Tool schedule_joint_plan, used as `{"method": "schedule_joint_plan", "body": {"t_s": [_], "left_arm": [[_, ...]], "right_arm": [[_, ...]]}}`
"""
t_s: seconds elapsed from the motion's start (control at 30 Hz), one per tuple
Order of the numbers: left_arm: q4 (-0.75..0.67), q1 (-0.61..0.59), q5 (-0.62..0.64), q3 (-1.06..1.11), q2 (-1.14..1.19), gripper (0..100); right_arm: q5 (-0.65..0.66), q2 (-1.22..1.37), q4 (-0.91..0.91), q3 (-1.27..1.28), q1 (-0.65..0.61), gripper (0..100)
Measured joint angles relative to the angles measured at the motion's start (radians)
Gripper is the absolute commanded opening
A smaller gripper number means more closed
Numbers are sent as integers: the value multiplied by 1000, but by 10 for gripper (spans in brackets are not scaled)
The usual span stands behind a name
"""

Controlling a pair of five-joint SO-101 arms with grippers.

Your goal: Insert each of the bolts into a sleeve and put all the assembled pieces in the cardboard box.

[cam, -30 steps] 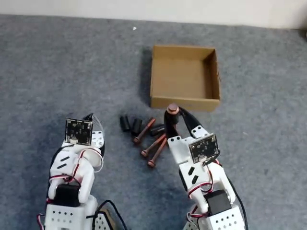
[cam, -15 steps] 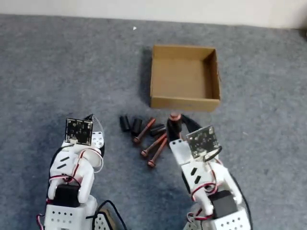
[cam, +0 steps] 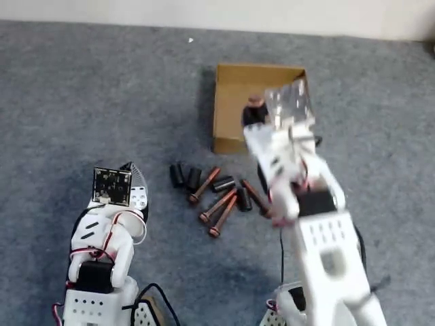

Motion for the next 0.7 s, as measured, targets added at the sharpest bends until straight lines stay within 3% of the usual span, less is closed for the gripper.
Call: {"method": "schedule_joint_plan", "body": {"t_s": [0.17,0.43,0.7], "left_arm": [[0,0,0,0,0,7],[0,0,0,0,0,7],[0,0,0,0,0,7]], "right_arm": [[0,339,-112,-161,64,5],[0,781,-127,-370,124,5],[0,970,-120,-423,121,7]]}}
